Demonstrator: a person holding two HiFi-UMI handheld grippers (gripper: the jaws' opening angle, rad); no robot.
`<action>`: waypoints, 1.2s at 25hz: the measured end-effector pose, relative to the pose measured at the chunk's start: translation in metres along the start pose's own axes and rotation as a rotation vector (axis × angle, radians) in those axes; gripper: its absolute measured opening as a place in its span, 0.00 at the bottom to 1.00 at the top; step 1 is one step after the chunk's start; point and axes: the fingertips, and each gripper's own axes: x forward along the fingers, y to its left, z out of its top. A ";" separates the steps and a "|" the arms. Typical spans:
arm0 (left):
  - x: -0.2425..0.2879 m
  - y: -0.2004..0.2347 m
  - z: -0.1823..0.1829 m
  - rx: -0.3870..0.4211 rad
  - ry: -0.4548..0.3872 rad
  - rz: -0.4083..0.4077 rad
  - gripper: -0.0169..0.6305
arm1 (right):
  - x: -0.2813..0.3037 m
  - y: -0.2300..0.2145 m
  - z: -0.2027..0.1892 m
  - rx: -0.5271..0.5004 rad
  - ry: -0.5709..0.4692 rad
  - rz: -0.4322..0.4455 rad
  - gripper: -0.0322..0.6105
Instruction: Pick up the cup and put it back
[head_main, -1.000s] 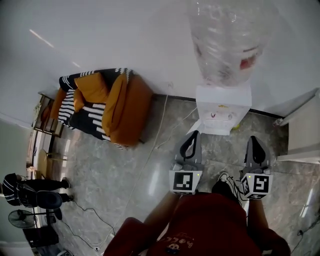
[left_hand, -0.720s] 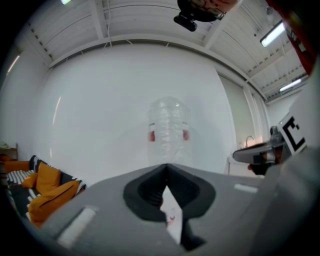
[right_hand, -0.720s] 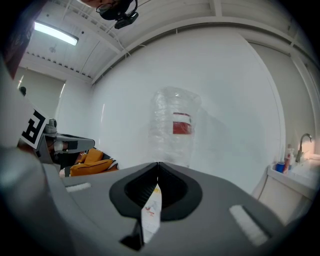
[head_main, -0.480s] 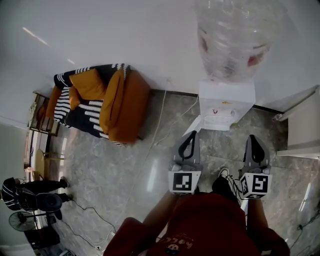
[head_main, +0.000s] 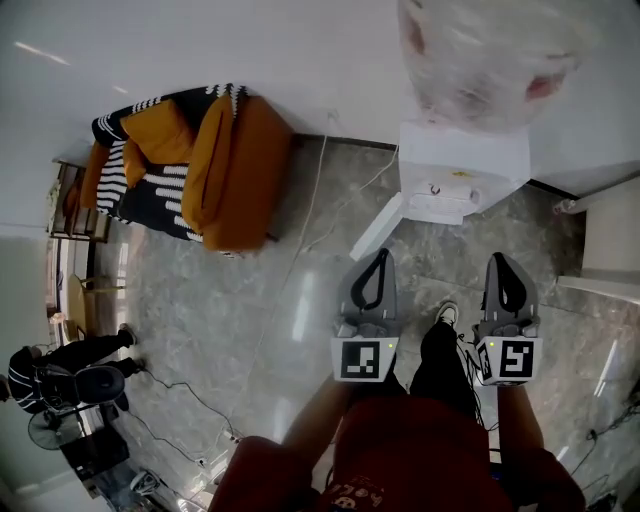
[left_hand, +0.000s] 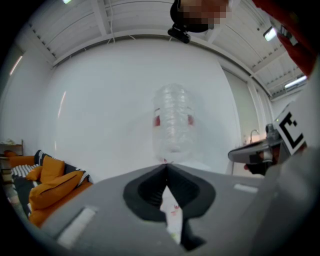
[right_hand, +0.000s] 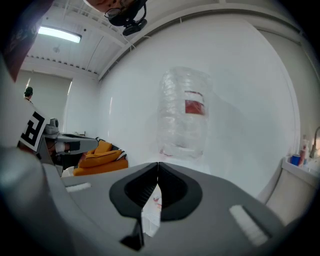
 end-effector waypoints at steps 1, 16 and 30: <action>0.003 0.001 -0.009 0.002 0.001 0.002 0.03 | 0.007 0.001 -0.006 -0.006 -0.003 0.013 0.05; 0.037 0.009 -0.280 0.049 0.072 -0.085 0.02 | 0.086 0.022 -0.269 -0.046 0.104 0.134 0.05; 0.103 -0.005 -0.592 0.108 0.085 -0.268 0.03 | 0.174 -0.005 -0.566 -0.065 0.093 0.113 0.05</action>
